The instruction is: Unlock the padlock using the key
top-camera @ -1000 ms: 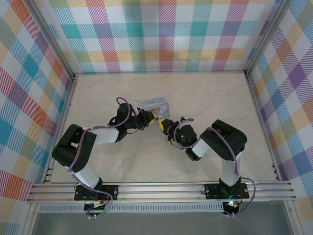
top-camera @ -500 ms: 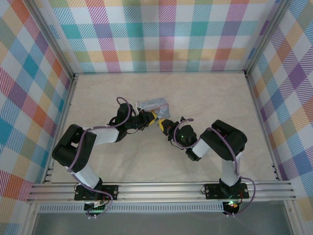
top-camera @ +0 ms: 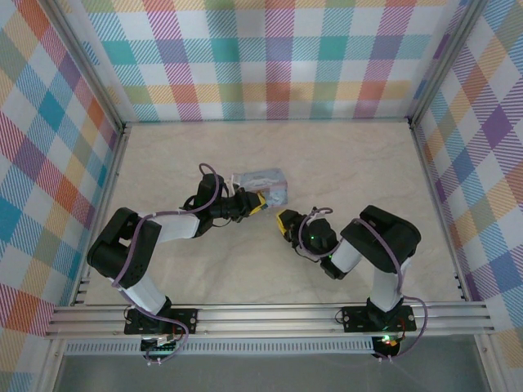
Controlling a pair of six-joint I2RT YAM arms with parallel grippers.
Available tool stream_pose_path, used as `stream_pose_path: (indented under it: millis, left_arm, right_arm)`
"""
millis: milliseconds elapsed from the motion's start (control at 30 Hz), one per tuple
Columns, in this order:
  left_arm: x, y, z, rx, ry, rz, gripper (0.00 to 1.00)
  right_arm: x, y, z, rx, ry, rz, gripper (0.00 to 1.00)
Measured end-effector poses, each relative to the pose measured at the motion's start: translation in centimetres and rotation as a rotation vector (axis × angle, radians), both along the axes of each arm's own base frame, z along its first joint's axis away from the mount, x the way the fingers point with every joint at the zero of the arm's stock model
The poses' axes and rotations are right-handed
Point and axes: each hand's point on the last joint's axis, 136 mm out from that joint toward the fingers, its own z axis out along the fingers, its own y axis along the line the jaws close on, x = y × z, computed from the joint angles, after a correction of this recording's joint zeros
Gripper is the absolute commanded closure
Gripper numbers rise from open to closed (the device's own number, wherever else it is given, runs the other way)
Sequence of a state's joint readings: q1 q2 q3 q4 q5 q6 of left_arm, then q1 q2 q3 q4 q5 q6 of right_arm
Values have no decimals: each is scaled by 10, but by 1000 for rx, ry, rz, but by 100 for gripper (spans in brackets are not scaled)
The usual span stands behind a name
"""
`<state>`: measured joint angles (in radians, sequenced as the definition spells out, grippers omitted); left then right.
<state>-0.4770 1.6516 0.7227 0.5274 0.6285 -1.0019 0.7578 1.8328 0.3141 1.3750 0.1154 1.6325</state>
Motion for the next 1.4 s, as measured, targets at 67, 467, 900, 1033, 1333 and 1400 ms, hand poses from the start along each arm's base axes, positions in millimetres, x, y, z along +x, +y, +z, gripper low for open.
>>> stream_pose_path:
  millis: [67,467,900,1033,1333,1400]
  left_arm:
    - [0,0,0,1,1,-2,99]
    - [-8,-1,-7,32,14,-46,97]
    - [-15,-8,-7,42,30,-85,96]
    - [-16,-8,-8,46,35,-87,96]
    - [-16,-10,-7,47,36,-89,96]
    - [-16,-10,-7,48,38,-91,96]
  right_arm:
    - [-6,-5,-2,-25,4,6,71]
    - [-31,-24,38,-319,-83,114,59]
    - [-43,-34,37,-855,-162,405,54]
    - [-43,-27,38,-963,-211,504,54]
    - [-44,5,42,-1121,-321,706,53]
    - [-42,9,43,-1144,-338,726,53]
